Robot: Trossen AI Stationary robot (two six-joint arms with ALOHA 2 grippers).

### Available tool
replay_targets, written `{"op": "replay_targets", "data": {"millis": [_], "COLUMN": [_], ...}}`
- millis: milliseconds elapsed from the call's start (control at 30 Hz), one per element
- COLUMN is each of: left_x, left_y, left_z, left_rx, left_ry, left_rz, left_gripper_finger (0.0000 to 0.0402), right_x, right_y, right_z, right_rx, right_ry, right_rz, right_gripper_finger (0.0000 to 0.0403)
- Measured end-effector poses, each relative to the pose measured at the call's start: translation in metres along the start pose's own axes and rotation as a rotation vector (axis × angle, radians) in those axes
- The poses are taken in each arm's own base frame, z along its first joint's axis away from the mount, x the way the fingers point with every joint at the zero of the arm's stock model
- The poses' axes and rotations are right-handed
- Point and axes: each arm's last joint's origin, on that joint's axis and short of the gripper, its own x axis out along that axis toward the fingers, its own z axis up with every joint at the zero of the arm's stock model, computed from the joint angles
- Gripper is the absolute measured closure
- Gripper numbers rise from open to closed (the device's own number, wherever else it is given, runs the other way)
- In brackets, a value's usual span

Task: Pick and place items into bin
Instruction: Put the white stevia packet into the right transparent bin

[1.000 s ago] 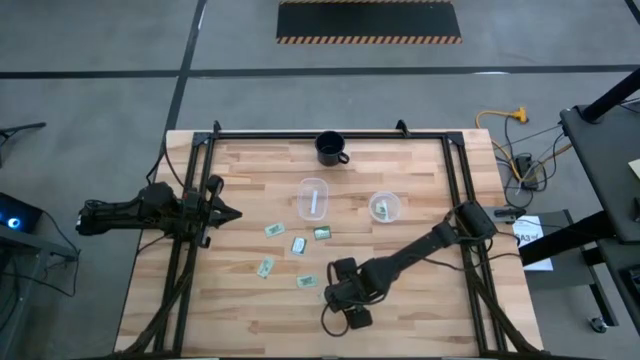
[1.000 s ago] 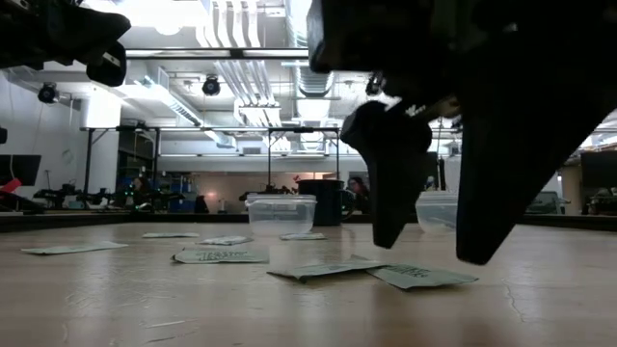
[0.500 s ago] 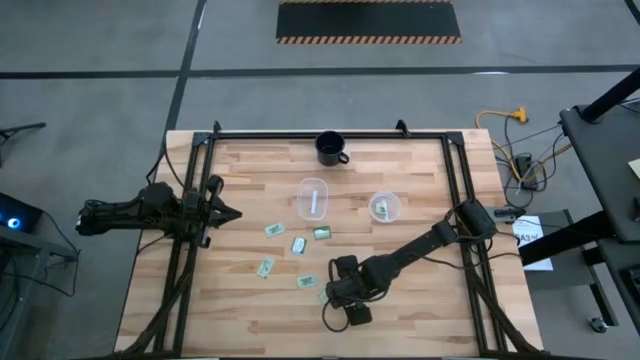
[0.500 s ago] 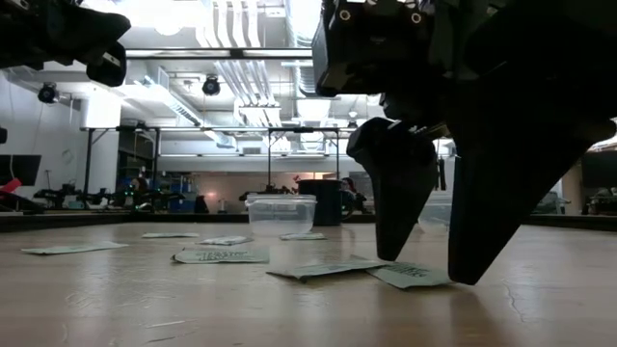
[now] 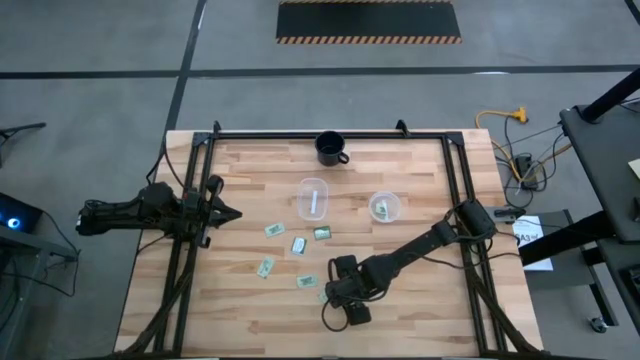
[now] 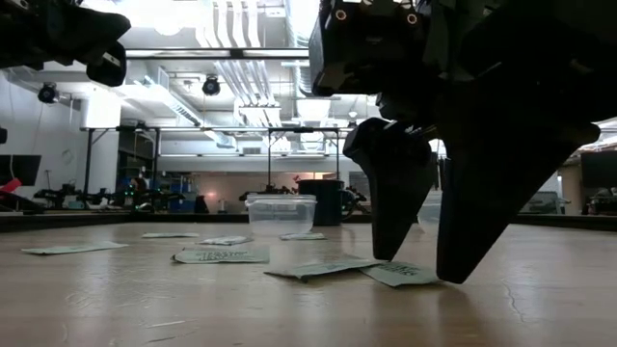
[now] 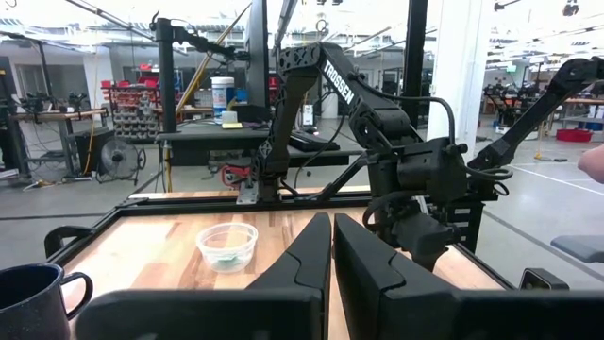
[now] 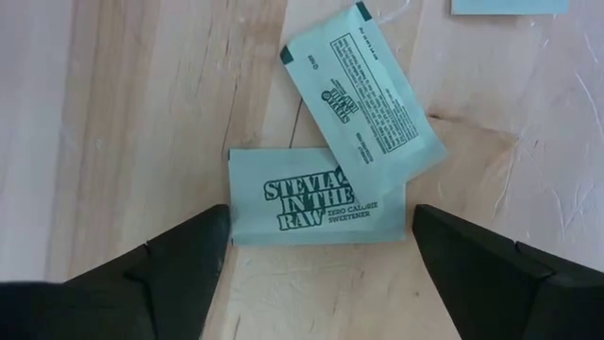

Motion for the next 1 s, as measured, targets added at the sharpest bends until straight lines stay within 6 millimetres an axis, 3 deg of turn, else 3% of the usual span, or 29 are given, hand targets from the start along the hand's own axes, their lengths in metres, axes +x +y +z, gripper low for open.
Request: {"op": "replay_targets", "data": {"millis": [233, 733, 1000], "left_x": [0.0, 0.0, 0.0], "left_y": [0.0, 0.0, 0.0], "left_z": [0.0, 0.0, 0.0], "left_rx": [0.0, 0.0, 0.0], "left_ry": [0.0, 0.0, 0.0], "left_rz": [0.0, 0.0, 0.0], "left_gripper_finger": [0.0401, 0.0401, 0.0402], "right_x": [0.0002, 0.0006, 0.0009], "right_y": [0.0, -0.0005, 0.0002], "right_z": [0.0, 0.0005, 0.0006], "right_rx": [0.0, 0.001, -0.038], "right_ry": [-0.001, -0.005, -0.005], "right_rz": [0.0, 0.0, 0.012], "right_gripper_finger": [0.0101, 0.0256, 0.0363]}}
